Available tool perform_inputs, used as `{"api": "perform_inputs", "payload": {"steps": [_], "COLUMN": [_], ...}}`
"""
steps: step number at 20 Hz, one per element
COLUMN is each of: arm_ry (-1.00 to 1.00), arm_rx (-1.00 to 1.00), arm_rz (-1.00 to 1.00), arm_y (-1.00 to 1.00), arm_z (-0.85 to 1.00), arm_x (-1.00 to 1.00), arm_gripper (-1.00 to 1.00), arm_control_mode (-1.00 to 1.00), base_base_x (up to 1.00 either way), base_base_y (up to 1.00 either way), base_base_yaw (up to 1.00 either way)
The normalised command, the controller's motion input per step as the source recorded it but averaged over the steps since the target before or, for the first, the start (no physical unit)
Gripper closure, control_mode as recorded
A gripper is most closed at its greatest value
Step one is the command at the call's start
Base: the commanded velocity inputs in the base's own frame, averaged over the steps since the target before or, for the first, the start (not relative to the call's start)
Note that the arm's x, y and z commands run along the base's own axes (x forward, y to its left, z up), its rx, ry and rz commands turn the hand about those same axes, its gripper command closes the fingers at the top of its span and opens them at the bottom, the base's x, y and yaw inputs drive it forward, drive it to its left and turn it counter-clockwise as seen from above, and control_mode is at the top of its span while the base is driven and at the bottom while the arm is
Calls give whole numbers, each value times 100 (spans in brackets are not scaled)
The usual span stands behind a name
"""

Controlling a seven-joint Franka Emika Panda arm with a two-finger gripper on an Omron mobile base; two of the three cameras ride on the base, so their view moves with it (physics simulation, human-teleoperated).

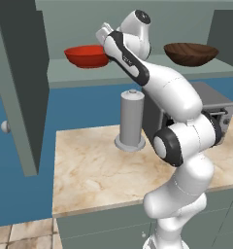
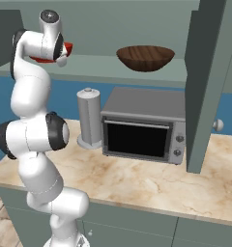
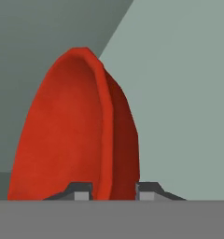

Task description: Move the bowls from the cabinet to the plates on the dining table.

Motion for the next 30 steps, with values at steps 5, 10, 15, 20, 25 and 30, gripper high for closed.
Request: {"api": "perform_inputs", "payload": {"steps": [5,10,15,20,25,30], "arm_ry": [0,0,-3,-6,-4,-4], "arm_rx": [0,0,0,0,0,0], "arm_rz": [0,0,0,0,0,0], "arm_y": [0,-7,-42,-57,-43,-24], "arm_z": [0,0,0,0,0,0], "arm_x": [-9,-51,-49,-59,-74,-87], "arm_gripper": [100,100,100,100,100,100], "arm_control_mode": [-100,-100,-100,-100,-100,-100], "base_base_x": [0,0,0,0,0,0], "base_base_y": [0,0,0,0,0,0], "base_base_yaw": [0,0,0,0,0,0]}}
